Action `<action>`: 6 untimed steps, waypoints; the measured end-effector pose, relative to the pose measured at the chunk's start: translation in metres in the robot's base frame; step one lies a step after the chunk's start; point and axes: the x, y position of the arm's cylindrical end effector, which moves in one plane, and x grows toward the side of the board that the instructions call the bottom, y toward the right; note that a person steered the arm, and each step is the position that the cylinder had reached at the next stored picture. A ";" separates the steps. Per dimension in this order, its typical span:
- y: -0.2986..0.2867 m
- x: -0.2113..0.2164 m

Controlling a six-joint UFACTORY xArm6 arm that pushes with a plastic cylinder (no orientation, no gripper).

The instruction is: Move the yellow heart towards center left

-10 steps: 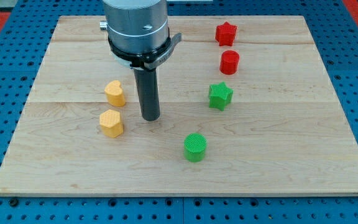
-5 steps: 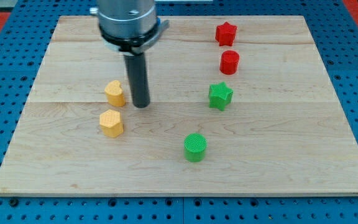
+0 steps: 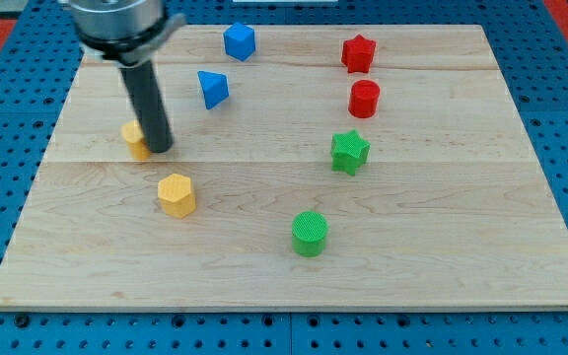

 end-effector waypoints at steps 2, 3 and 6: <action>0.019 -0.010; 0.136 -0.024; 0.097 -0.106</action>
